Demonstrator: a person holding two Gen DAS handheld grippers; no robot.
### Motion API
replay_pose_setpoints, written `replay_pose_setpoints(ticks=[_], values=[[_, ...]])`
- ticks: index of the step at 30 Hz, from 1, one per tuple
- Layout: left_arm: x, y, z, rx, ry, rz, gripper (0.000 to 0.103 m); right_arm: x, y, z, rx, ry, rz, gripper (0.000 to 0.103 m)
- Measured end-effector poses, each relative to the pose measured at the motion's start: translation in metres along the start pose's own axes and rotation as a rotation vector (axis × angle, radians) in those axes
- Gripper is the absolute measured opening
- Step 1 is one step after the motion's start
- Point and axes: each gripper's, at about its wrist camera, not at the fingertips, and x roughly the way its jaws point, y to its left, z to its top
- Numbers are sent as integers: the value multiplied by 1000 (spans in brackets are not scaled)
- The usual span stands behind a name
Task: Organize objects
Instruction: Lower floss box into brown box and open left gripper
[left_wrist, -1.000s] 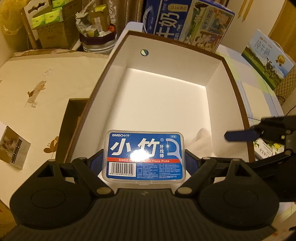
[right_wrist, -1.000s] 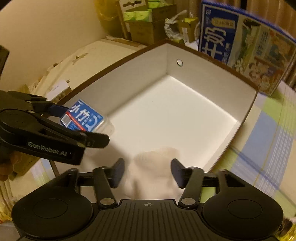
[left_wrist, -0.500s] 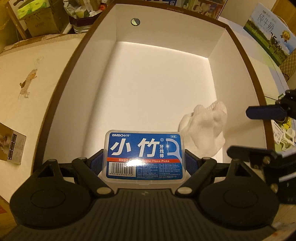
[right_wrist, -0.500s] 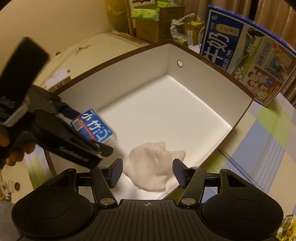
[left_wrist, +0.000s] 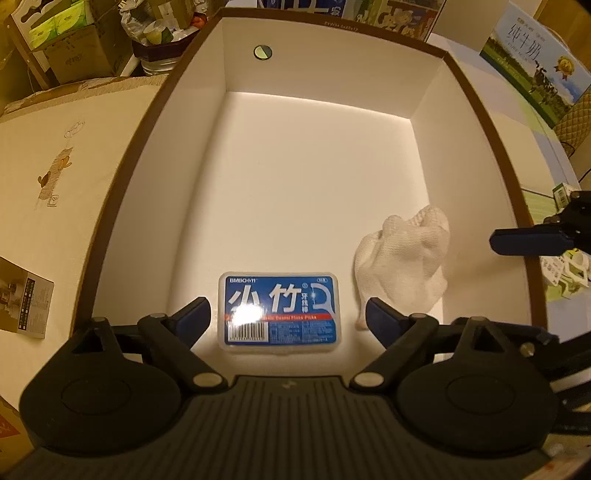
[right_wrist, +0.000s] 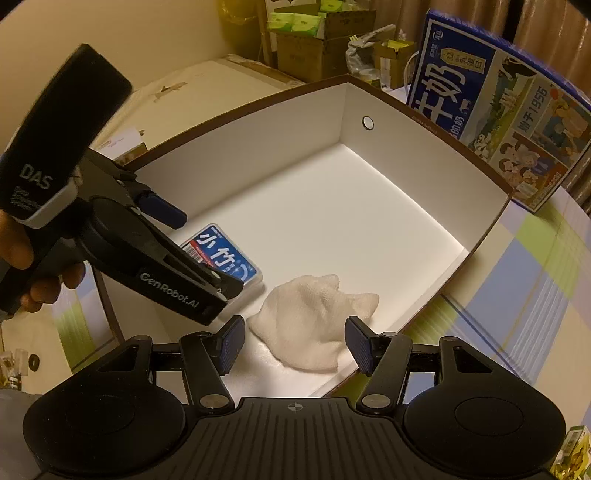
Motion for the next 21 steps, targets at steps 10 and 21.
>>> replay_pose_setpoints(ticks=[10,21], values=[[-43,11,-12,-36,-90,-10,89,-11,8,-7,21,-24,-2,58],[-85,6,-36,-49,-170,-7,89,-40,15,-22,99,-101,-4,58]])
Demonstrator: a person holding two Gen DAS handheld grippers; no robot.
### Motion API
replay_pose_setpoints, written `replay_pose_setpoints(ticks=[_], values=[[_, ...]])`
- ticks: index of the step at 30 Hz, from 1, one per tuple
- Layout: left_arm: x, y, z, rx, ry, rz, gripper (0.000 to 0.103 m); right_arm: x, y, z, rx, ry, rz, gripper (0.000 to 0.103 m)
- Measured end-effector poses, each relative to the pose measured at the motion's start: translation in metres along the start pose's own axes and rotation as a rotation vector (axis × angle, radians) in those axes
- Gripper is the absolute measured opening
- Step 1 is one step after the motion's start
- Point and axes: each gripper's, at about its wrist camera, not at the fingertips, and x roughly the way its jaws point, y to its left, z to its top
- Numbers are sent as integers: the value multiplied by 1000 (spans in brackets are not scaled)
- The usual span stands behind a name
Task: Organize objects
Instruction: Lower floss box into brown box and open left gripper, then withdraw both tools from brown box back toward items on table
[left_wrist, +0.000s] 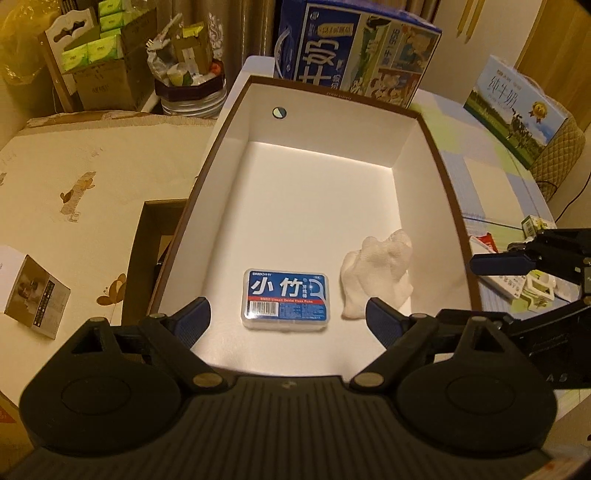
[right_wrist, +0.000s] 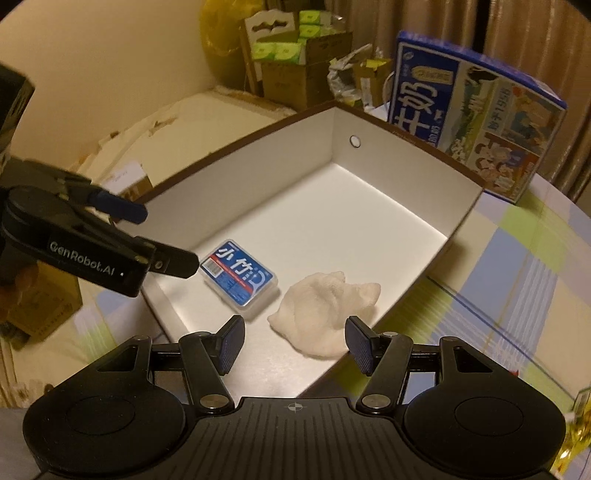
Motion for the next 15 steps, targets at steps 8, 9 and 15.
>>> replay_pose_setpoints(ticks=[8,9,15], values=[[-26,-18,-14,-1,-33,3,89,-39,-7,-14,80,-78,-3,58],[-28,-22,-15,0,-33,6,89,-43,-10,-16,88,-84,0,58],[-40,-54,-20,18,-48,2,89,-69,-27,-38,142,-112,17,58]])
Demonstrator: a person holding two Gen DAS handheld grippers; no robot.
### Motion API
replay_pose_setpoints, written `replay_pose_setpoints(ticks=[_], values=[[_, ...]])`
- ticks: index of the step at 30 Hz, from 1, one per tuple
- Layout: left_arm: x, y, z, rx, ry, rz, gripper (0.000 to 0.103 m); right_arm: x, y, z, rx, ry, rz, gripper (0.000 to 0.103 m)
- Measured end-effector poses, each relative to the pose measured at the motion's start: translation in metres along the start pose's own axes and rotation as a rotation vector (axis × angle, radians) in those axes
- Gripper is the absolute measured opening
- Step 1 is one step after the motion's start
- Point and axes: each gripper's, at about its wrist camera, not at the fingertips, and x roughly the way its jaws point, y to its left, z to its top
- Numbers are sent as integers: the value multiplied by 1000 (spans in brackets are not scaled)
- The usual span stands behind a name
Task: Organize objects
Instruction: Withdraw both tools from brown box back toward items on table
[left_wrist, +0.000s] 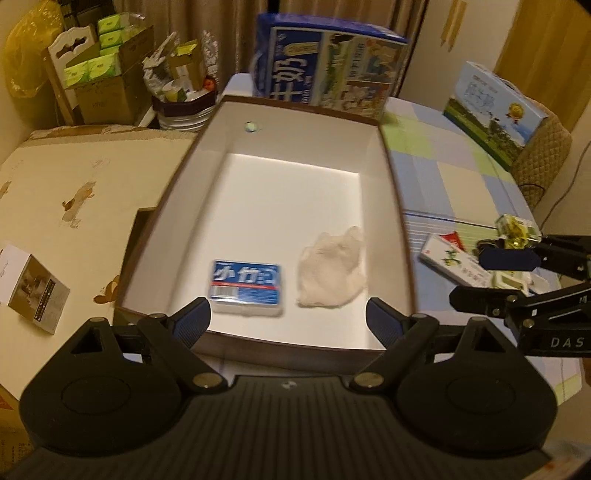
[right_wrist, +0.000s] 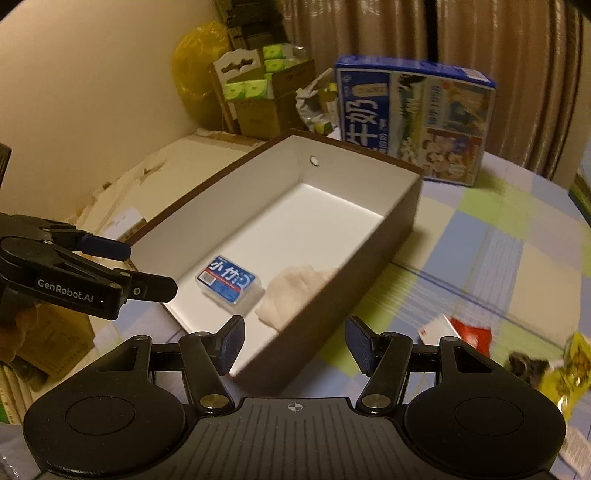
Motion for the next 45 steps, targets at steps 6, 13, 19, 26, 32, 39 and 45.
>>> replay_pose_setpoints(ticks=[6,13,19,26,32,39,45], values=[[-3,-45,-2,26,-14,-36,89,-31,-28,-24,50,-14,17,58],[2,-94,-9,47,6,-61,89,-63,-57,-44,72,-22,28,58],[9,-127,-14,53,23,-63,89,-77,-81,-59,95,-12,24,58],[16,-156,-18,53,38,-53,89,-89,-108,-72,108,-4,24,58],[23,-176,-20,51,52,-50,89,-97,-132,-83,121,9,0,58],[38,-197,-22,58,79,-50,89,-112,-177,-109,183,40,-73,58],[54,-214,-22,64,97,-43,89,-125,-221,-131,252,24,-144,58]])
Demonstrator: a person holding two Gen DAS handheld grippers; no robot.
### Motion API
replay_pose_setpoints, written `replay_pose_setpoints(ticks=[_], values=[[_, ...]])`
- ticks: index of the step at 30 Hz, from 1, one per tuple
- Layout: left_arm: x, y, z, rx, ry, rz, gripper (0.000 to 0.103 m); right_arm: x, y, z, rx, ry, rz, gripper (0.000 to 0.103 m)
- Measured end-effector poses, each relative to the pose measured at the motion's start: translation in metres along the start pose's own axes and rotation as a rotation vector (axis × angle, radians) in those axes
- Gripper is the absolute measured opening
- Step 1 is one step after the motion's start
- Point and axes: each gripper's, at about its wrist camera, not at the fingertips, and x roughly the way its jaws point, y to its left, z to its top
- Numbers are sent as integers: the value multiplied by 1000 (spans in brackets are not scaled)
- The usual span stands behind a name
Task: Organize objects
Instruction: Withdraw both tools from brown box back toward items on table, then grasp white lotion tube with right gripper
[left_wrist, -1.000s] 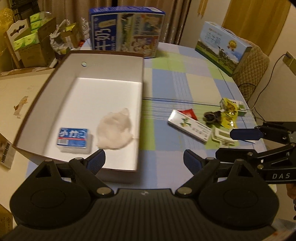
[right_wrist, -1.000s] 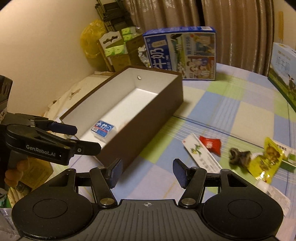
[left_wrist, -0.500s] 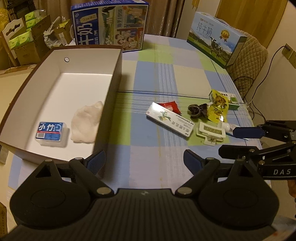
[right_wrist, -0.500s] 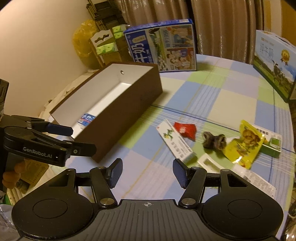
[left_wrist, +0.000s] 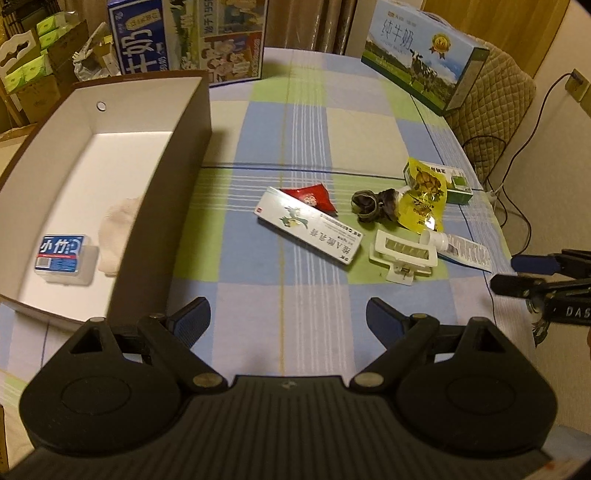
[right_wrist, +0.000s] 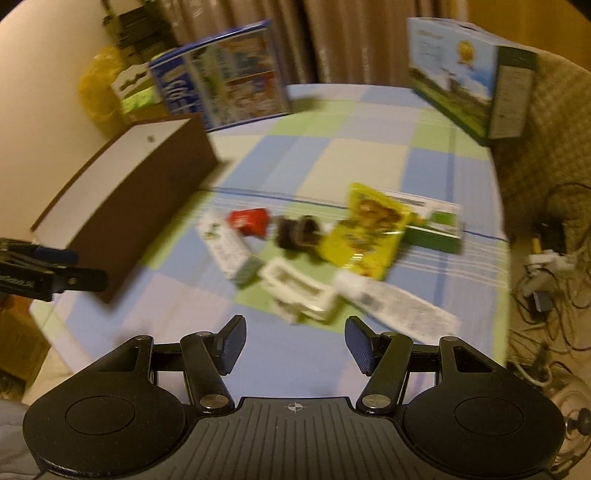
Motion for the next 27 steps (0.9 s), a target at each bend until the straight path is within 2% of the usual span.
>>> replay_pose_setpoints(ticks=[4,9,16,23,27], values=[[15,-9,1,-3,13,14,89,5,-28,-6,-5,-15,-26,58],[32,-12,4,-21,21,38,89,24,-51,-8,-109,0,-55,58],[46,-10,3,-64,41,83,89,60,-75,-4,-231,40,5,58],[49,-5,-5,-98,69,115,89,95,-78,5,-424,83,46,58],[48,-3,-8,-109,77,124,90,110,-81,10,-456,114,74,58]])
